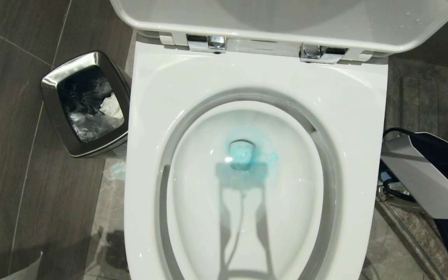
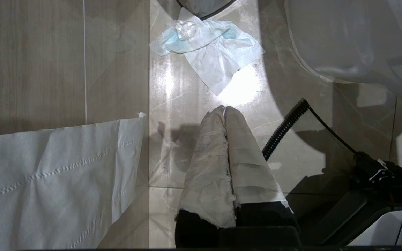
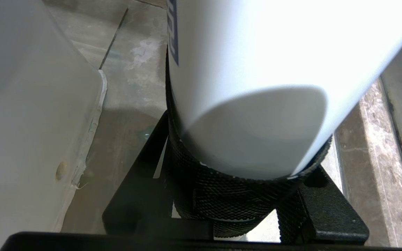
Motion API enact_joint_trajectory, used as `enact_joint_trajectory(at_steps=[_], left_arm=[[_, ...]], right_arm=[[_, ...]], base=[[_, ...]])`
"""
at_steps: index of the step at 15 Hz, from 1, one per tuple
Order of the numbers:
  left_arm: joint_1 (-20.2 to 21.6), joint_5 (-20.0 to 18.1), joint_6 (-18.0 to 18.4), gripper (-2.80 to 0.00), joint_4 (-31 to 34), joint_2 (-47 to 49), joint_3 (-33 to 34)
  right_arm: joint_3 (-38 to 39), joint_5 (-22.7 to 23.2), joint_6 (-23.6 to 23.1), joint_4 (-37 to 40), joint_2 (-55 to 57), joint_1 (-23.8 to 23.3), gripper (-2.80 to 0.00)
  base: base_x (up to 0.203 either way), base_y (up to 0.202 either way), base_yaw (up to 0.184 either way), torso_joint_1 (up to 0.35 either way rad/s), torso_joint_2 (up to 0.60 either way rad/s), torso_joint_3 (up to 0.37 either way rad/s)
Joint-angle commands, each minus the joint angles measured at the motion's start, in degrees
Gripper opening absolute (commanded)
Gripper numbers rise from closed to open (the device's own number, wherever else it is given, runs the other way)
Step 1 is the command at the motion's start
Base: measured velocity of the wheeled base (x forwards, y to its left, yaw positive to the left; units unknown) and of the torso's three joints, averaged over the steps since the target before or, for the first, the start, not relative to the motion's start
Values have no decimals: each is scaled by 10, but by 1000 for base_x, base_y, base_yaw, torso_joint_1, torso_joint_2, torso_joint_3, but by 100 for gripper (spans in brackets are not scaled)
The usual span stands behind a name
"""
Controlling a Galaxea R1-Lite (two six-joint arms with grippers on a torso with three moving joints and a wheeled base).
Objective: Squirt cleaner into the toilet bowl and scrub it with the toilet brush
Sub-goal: Place the cleaning agent on the floor
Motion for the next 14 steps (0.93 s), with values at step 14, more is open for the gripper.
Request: enact_joint_trajectory(at_steps=[14], left_arm=[[0, 0, 0, -280, 0, 1, 1]], right_arm=[[-2, -6, -3, 7, -4, 2, -280]], base=[[0, 0, 0, 0, 0, 0]])
